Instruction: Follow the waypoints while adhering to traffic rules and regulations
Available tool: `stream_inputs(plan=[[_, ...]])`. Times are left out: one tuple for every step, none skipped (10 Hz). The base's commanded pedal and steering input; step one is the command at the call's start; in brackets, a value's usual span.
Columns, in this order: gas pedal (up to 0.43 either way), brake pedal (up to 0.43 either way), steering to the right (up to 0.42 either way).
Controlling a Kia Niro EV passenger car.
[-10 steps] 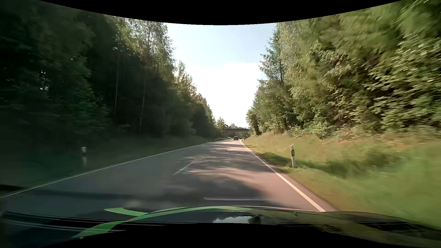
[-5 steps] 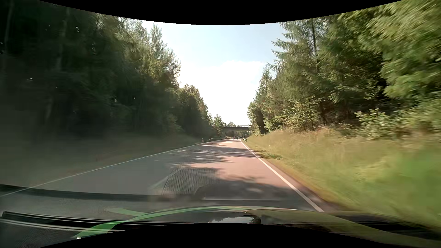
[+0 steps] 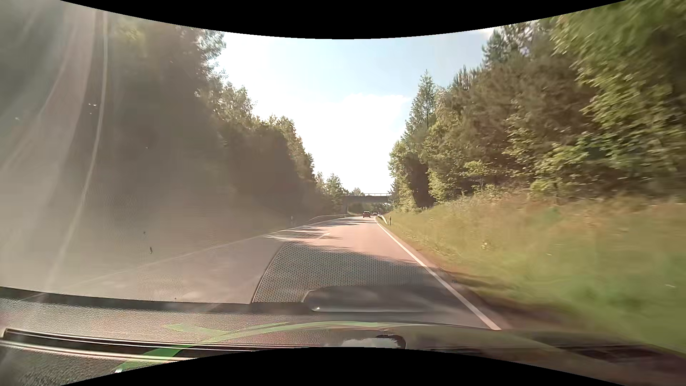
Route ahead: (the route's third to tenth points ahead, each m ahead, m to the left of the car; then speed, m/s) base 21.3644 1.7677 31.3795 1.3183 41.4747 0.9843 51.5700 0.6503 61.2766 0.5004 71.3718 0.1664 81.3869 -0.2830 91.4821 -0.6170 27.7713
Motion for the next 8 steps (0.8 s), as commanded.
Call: stream_inputs(plan=[[0.268, 0.0, 0.001], [0.268, 0.0, 0.001], [0.28, 0.0, 0.002], [0.287, 0.0, 0.002], [0.299, 0.0, 0.002], [0.311, 0.0, 0.002], [0.319, 0.0, 0.001], [0.319, 0.0, 0.002]])
